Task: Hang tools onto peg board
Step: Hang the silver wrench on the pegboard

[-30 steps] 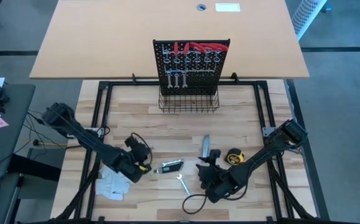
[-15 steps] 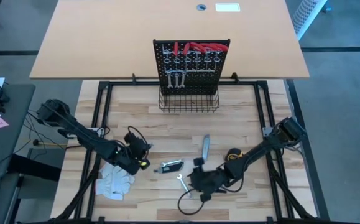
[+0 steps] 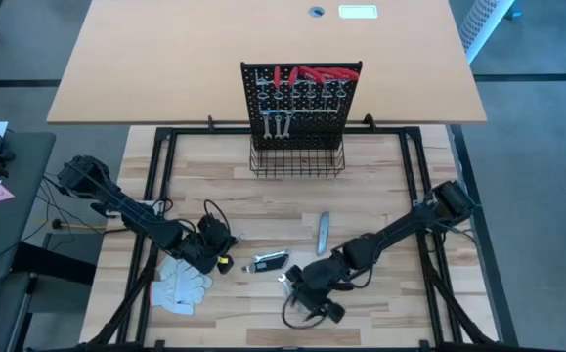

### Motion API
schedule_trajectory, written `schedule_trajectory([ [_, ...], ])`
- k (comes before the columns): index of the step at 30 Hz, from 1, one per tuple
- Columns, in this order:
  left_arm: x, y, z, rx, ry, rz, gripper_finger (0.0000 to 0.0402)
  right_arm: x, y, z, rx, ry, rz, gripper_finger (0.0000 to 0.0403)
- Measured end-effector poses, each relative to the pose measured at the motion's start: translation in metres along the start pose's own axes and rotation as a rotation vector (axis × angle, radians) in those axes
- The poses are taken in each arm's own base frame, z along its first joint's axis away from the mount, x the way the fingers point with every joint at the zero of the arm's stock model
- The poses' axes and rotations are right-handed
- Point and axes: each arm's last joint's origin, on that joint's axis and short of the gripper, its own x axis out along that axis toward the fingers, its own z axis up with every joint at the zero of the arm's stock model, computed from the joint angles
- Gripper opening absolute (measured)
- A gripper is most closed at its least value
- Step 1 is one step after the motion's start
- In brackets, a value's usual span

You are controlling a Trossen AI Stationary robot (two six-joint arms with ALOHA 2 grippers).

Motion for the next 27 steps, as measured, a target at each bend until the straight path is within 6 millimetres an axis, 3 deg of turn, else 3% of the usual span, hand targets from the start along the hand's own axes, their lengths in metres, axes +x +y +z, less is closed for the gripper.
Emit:
schedule_trajectory([
  [3, 0.000, 0.000, 0.000, -0.024, 0.000, 0.001, 0.0041, -0.004, -0.006, -0.012, -0.059, 0.063, 0.076, 0.0247],
  [9, 0.000, 0.000, 0.000, -0.090, 0.000, 0.001, 0.0042, -0.008, -0.014, -0.015, -0.209, 0.017, 0.122, 0.0230],
  [17, 0.000, -0.001, 0.000, -0.131, 0.013, -0.008, 0.0042, 0.029, -0.026, -0.038, -0.334, 0.059, 0.181, 0.0228],
  [27, -0.002, -0.003, -0.001, -0.131, 0.003, -0.027, 0.0043, 0.050, -0.056, -0.050, -0.364, 0.082, 0.217, 0.0210],
])
